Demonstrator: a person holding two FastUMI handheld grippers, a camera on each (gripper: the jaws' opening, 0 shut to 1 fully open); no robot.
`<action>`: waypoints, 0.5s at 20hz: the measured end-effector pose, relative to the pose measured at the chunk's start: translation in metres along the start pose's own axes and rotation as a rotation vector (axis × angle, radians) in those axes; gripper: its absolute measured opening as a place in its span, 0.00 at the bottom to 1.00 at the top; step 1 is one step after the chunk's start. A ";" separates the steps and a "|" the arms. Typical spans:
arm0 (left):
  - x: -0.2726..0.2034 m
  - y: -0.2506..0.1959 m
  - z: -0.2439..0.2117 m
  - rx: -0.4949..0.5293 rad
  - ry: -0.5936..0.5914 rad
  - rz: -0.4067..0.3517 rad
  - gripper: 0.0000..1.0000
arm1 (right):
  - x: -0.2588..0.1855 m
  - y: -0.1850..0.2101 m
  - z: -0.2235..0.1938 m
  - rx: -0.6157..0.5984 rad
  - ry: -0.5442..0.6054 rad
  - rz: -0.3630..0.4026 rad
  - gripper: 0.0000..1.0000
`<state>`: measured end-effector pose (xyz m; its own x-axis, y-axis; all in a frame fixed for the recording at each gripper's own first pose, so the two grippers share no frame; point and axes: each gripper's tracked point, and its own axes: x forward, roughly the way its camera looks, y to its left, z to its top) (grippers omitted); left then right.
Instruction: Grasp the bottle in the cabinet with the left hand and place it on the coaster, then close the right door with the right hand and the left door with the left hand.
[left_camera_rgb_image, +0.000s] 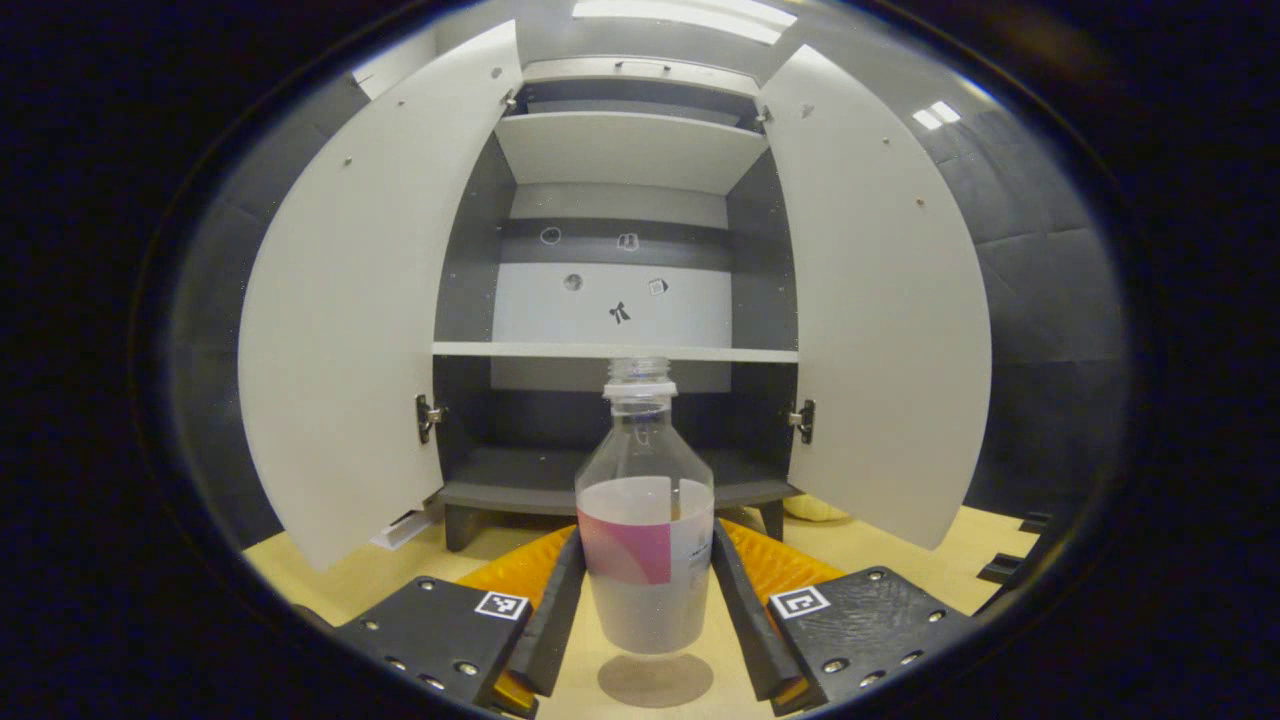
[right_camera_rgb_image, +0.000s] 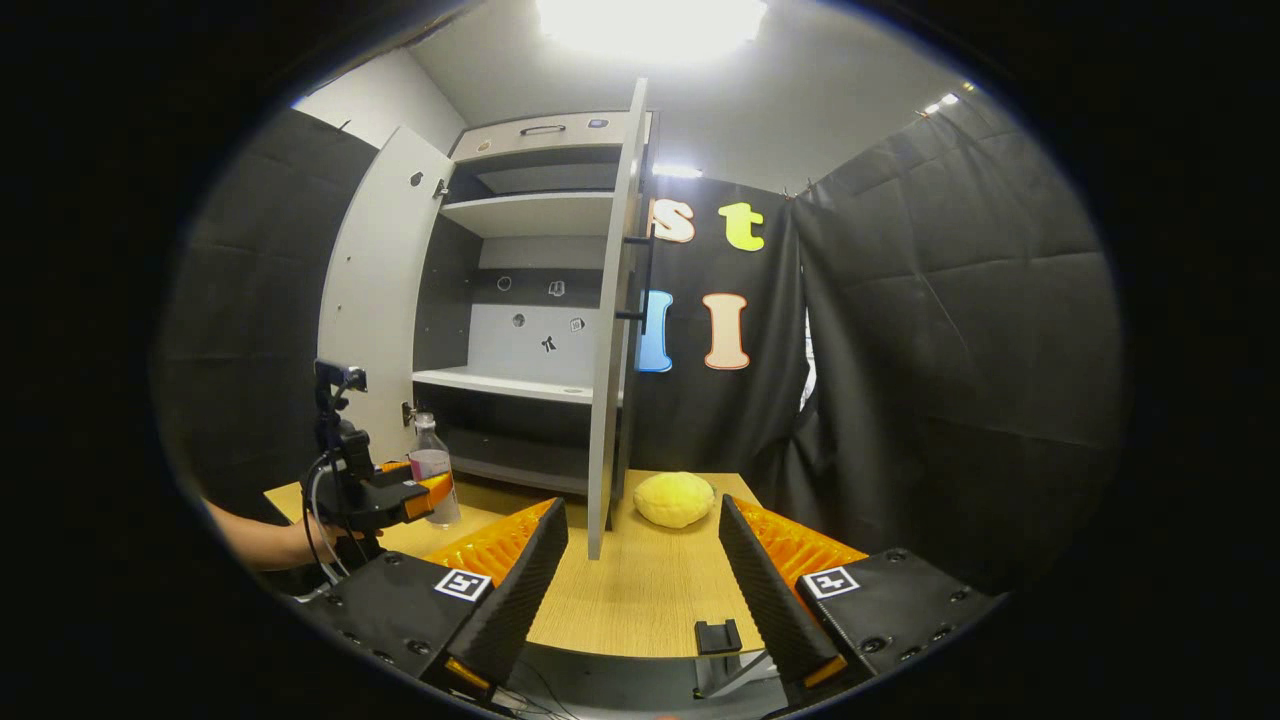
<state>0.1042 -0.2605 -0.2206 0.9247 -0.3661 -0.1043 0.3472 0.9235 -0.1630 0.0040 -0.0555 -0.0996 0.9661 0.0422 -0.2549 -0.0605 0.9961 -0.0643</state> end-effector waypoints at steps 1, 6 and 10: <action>-0.002 0.001 -0.007 0.000 0.005 0.006 0.72 | 0.000 0.001 -0.001 0.002 0.003 0.000 0.97; -0.001 0.002 -0.052 -0.005 0.074 0.012 0.72 | -0.007 0.000 -0.005 0.002 0.021 -0.004 0.97; 0.001 -0.002 -0.074 -0.011 0.102 0.016 0.72 | -0.009 -0.002 -0.009 -0.007 0.035 -0.011 0.97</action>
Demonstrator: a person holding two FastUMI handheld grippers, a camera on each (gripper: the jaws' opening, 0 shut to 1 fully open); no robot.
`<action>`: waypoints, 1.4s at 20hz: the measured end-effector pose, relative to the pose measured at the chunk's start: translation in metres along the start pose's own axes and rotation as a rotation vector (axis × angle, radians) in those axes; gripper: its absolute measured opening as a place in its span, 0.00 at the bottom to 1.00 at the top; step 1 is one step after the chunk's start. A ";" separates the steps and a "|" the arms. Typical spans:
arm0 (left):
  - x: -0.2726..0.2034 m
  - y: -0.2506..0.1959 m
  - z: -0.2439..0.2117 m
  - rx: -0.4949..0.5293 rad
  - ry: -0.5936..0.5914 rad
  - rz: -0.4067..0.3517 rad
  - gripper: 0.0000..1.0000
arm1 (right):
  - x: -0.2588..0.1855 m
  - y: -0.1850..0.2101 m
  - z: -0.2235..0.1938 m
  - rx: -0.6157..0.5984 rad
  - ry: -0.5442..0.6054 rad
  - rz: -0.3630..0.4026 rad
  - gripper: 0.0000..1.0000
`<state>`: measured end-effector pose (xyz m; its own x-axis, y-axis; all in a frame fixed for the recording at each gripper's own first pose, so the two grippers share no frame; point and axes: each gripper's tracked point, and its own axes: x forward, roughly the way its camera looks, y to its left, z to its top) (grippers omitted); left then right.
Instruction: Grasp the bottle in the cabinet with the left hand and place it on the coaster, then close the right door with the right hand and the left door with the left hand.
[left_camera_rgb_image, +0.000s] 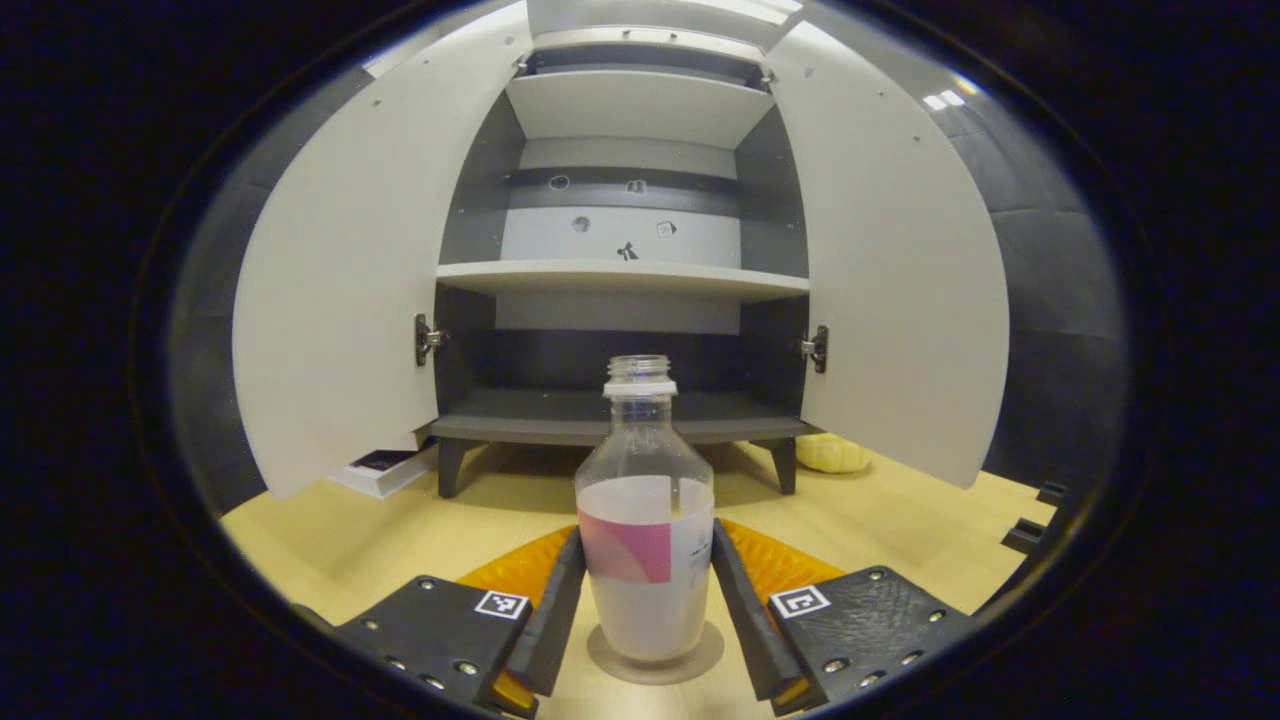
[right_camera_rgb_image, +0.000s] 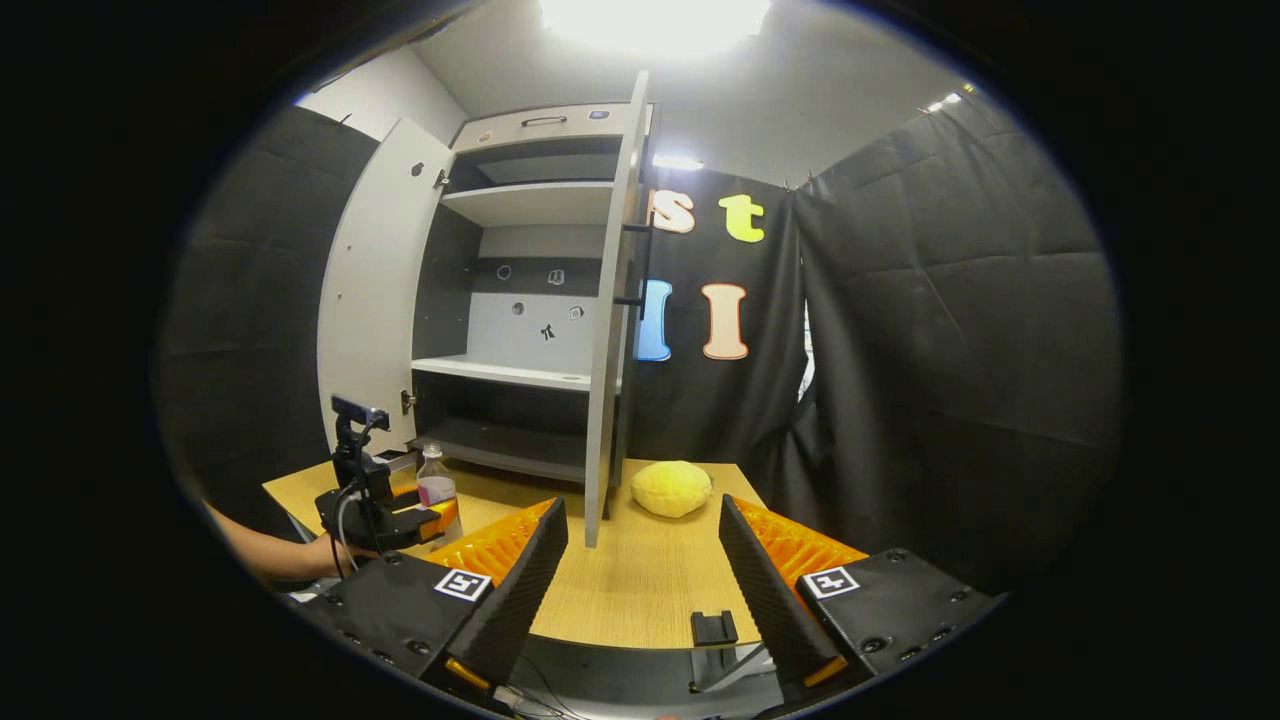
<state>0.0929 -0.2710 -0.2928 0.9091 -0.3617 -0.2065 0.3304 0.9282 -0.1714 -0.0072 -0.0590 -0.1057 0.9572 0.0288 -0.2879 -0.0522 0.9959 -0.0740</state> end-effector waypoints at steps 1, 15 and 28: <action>0.001 -0.002 -0.003 -0.001 0.005 0.001 0.72 | 0.000 0.001 0.000 0.004 0.003 0.001 0.97; -0.011 -0.006 -0.017 0.033 0.051 0.038 0.87 | 0.001 0.002 0.003 0.013 -0.015 0.006 0.98; -0.057 -0.008 0.124 0.084 -0.072 0.083 0.80 | 0.017 0.006 0.037 0.051 -0.124 0.056 0.97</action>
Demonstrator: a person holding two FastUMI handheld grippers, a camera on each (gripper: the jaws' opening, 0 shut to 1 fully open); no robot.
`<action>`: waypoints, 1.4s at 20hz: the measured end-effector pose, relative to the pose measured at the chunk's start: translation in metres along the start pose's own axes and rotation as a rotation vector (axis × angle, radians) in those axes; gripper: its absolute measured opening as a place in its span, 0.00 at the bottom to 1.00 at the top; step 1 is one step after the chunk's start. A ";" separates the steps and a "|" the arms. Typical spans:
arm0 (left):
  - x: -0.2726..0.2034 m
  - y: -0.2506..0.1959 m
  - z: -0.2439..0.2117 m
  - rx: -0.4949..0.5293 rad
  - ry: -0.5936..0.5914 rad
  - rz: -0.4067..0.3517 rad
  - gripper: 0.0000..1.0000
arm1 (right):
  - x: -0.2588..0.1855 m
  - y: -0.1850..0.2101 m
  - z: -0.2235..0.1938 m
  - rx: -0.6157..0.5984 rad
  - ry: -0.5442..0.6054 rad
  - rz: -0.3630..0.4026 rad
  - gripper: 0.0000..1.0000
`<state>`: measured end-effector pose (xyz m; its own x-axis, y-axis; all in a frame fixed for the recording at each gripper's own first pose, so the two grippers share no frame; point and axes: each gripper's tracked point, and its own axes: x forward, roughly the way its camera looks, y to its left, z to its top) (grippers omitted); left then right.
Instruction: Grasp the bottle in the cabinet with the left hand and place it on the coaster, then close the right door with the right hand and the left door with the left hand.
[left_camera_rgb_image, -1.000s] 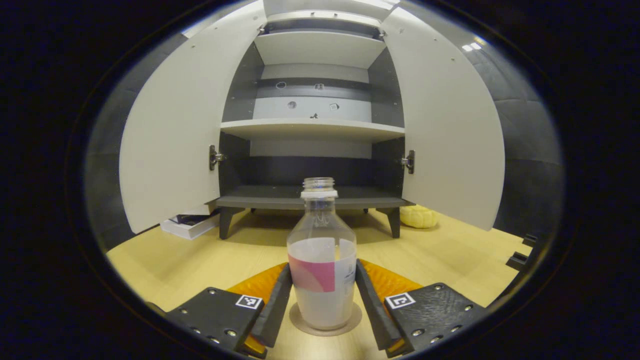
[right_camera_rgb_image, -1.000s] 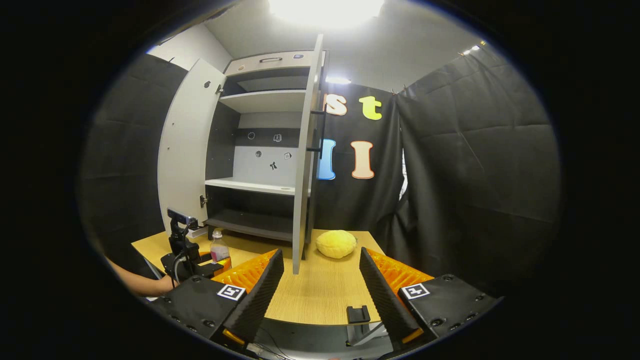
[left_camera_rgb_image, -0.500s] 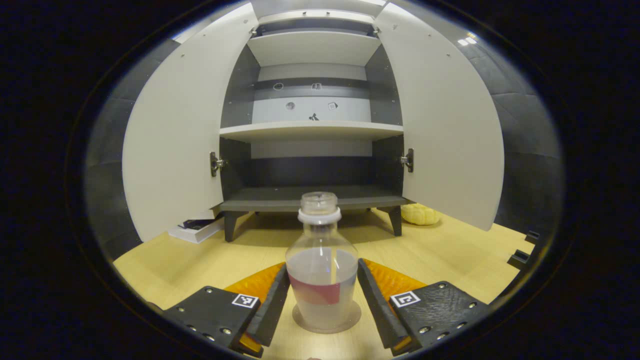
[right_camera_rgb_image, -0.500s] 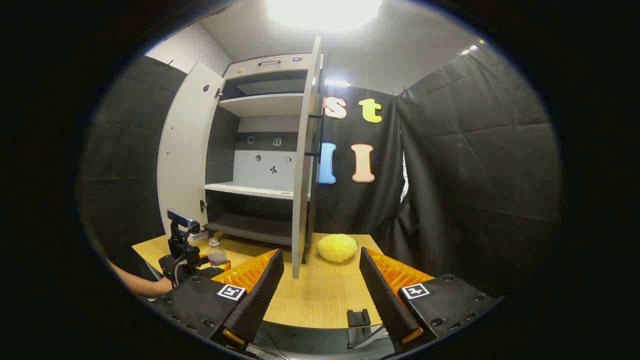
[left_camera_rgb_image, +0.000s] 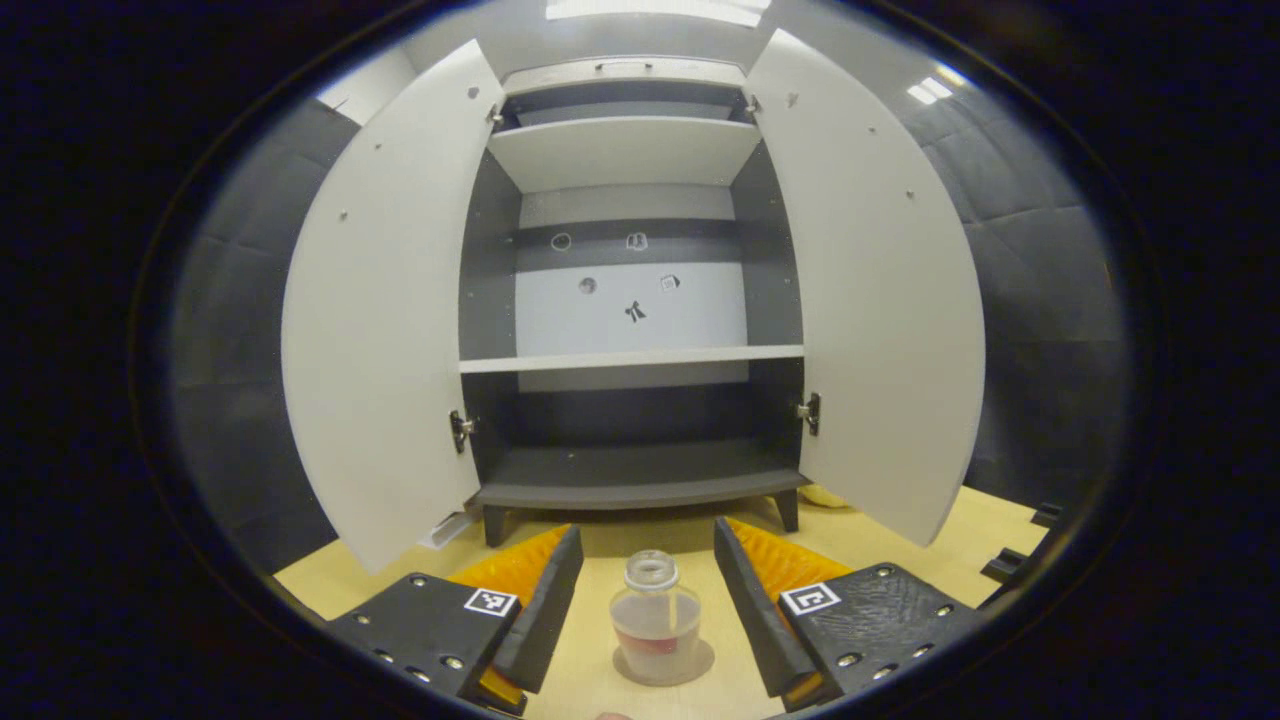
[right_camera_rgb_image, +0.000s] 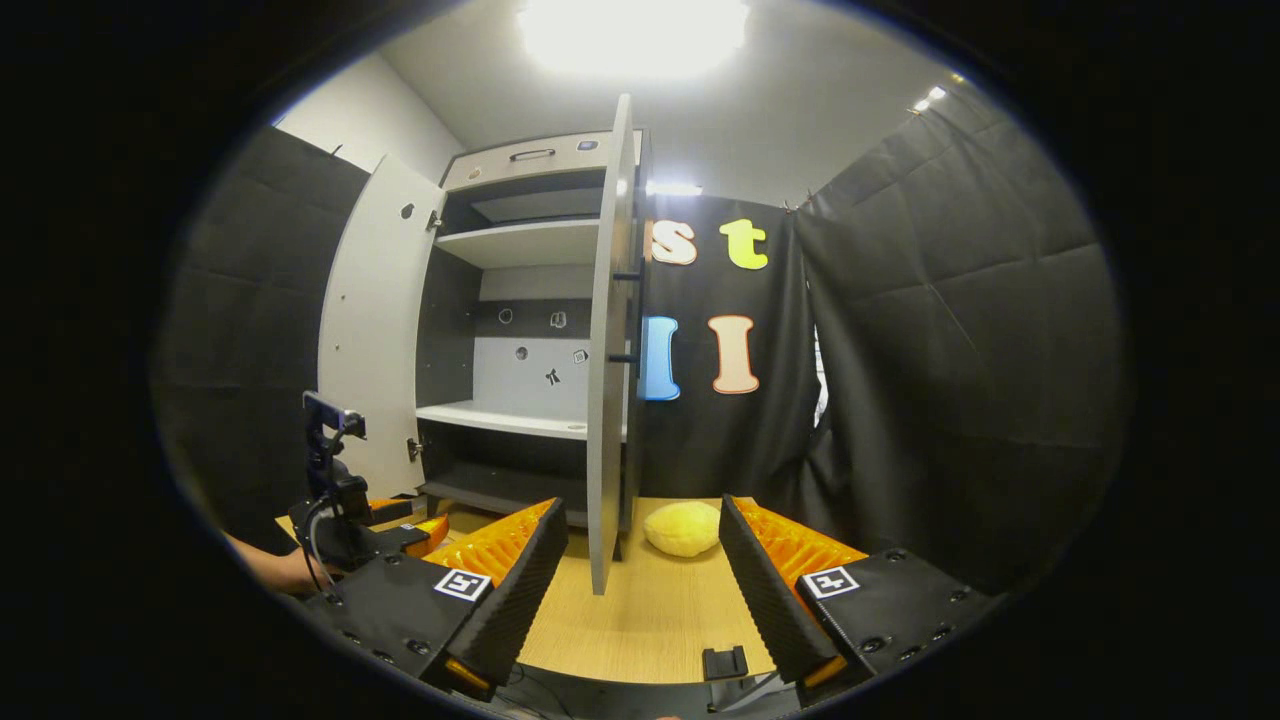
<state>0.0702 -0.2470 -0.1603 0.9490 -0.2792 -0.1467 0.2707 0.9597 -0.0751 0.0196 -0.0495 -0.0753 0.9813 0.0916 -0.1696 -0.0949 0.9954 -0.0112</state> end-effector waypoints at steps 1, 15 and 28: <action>-0.005 0.002 0.013 0.004 -0.011 0.000 0.80 | 0.005 0.000 0.004 0.004 -0.012 0.003 0.97; -0.073 0.112 0.089 0.030 -0.075 0.162 0.80 | 0.048 -0.018 0.041 0.036 -0.089 -0.092 0.97; -0.106 0.238 0.099 0.001 -0.114 0.362 0.80 | 0.068 -0.050 0.048 0.013 -0.060 -0.318 0.97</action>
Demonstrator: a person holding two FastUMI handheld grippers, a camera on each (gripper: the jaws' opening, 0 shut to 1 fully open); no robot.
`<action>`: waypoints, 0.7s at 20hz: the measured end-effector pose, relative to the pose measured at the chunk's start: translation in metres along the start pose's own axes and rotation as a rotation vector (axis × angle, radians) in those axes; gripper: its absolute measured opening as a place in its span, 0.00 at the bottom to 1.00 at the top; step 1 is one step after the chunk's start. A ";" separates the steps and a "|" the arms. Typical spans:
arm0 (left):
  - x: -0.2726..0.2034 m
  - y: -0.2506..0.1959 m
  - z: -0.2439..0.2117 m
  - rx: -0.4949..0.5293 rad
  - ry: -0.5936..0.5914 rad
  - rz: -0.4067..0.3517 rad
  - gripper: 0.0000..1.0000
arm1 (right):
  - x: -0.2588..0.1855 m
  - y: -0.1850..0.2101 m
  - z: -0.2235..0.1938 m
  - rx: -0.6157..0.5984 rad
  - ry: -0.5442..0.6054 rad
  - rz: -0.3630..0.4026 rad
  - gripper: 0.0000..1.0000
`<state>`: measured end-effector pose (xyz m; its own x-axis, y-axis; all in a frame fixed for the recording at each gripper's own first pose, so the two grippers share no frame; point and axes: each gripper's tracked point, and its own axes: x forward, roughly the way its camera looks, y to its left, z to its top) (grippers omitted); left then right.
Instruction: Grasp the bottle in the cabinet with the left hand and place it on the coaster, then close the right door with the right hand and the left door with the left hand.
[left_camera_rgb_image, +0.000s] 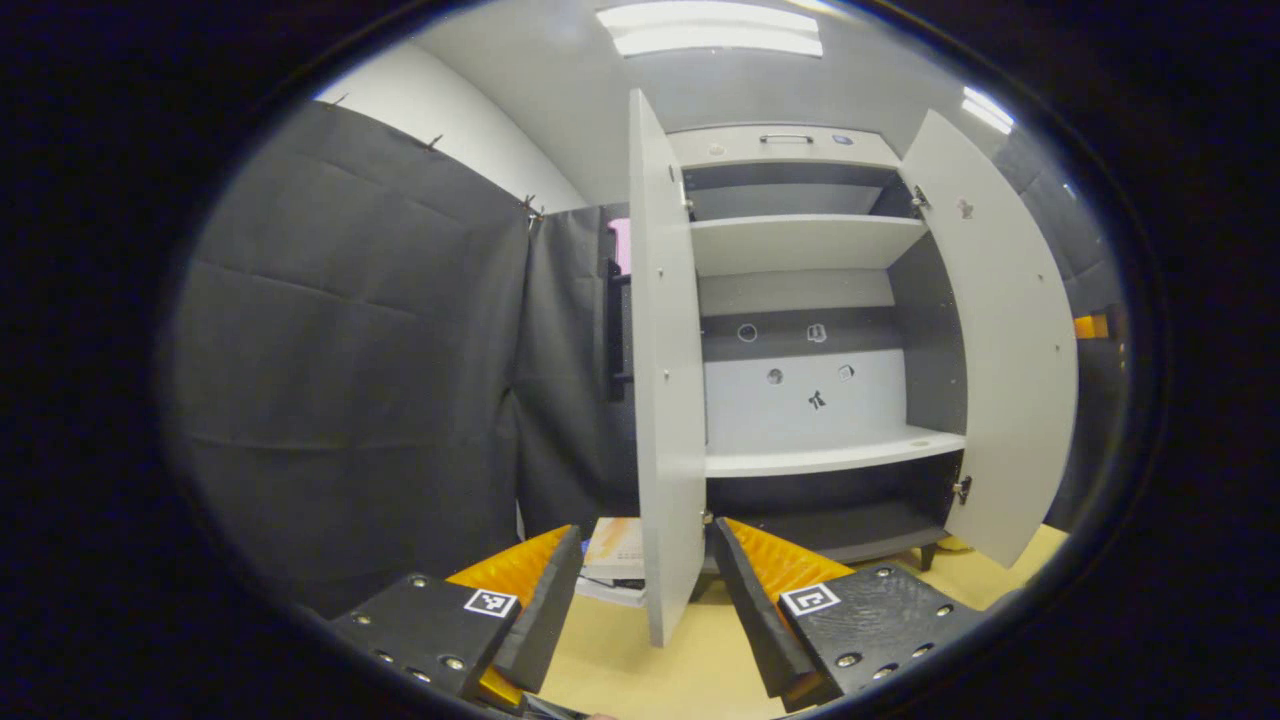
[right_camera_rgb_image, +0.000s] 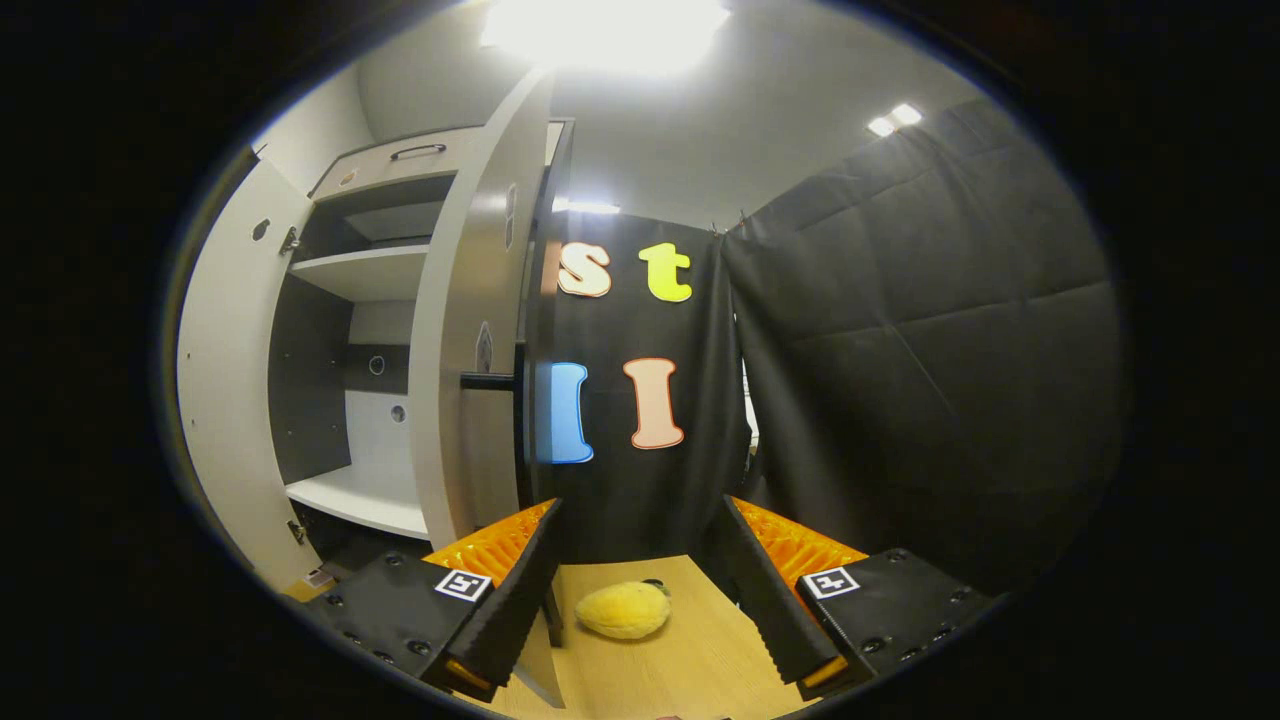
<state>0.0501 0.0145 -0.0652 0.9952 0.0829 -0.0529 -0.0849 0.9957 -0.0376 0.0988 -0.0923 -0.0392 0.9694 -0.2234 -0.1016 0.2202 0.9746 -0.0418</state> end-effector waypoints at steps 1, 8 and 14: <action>0.001 0.007 -0.001 0.008 -0.003 0.008 0.80 | 0.000 0.000 0.000 -0.004 0.004 -0.012 0.92; 0.021 0.046 -0.010 0.018 0.007 0.023 0.80 | 0.000 0.001 0.001 -0.025 -0.011 -0.033 0.96; 0.041 0.054 -0.011 0.019 -0.003 -0.006 0.80 | -0.001 0.015 0.003 -0.012 -0.017 -0.016 0.96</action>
<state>0.0854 0.0715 -0.0804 0.9958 0.0765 -0.0493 -0.0775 0.9968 -0.0189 0.1019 -0.0774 -0.0365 0.9676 -0.2381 -0.0837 0.2341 0.9706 -0.0552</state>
